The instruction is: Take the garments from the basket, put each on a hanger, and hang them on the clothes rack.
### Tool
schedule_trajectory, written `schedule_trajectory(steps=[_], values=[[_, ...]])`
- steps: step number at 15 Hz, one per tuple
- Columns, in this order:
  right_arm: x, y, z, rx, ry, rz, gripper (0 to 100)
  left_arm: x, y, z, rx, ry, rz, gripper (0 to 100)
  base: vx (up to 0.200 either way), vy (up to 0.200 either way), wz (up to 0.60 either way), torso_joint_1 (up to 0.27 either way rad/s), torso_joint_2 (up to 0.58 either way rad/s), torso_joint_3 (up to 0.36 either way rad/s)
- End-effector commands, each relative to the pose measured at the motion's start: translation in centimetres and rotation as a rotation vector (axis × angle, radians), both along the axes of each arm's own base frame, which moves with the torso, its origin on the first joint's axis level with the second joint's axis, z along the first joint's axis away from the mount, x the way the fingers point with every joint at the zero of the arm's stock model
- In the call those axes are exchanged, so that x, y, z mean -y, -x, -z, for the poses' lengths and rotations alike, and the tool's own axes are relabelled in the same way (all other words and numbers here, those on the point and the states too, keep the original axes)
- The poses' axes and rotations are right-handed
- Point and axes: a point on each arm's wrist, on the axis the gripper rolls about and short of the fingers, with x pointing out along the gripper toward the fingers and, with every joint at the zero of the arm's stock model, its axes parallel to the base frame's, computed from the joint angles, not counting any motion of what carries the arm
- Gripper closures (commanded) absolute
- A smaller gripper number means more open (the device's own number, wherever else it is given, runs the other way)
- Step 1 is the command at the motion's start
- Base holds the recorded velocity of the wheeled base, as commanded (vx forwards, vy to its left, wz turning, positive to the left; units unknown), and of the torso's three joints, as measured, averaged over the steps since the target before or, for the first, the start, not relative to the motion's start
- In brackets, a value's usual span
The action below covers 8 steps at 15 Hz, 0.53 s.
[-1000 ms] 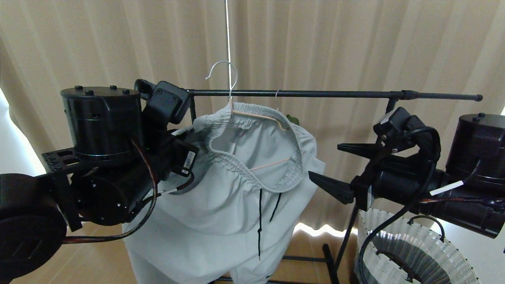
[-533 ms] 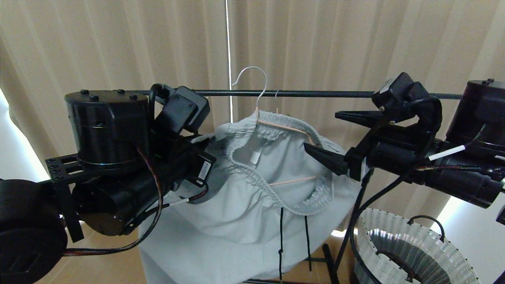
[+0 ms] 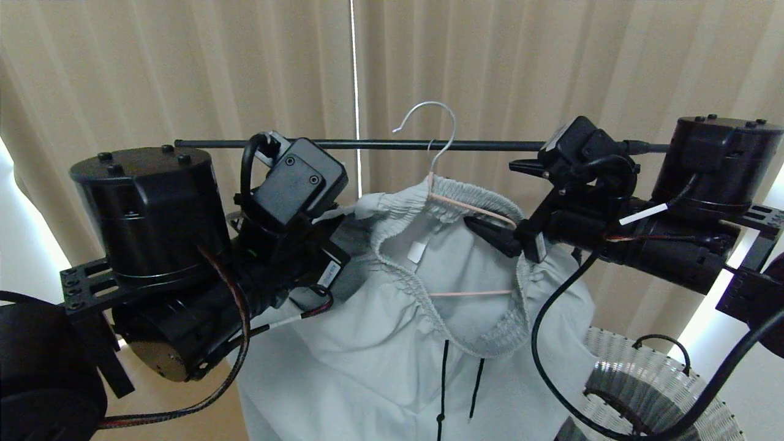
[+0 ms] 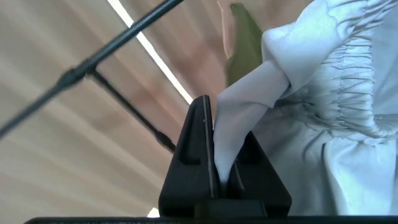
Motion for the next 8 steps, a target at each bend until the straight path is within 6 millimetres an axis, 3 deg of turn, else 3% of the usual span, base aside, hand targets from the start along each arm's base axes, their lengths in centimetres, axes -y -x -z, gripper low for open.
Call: schedule_trajectory(steps=[1, 2, 8], values=[[-0.09, -0.67, 0.53, -0.014, 0.009, 0.008, 0, 0.02, 0.07, 0.21, 0.000, -0.005, 0.003, 100, 0.000, 0.000, 0.00, 0.000, 0.00, 0.000], [-0.06, -0.62, 0.57, -0.016, 0.009, 0.008, 100, 0.02, 0.07, 0.21, -0.001, -0.004, 0.003, 100, 0.000, 0.000, 0.00, 0.000, 0.00, 0.000], [-0.04, -0.57, 0.57, -0.015, 0.007, 0.006, 100, 0.04, 0.05, 0.24, -0.001, -0.004, 0.003, 100, 0.000, 0.000, 0.00, 0.000, 0.00, 0.000]])
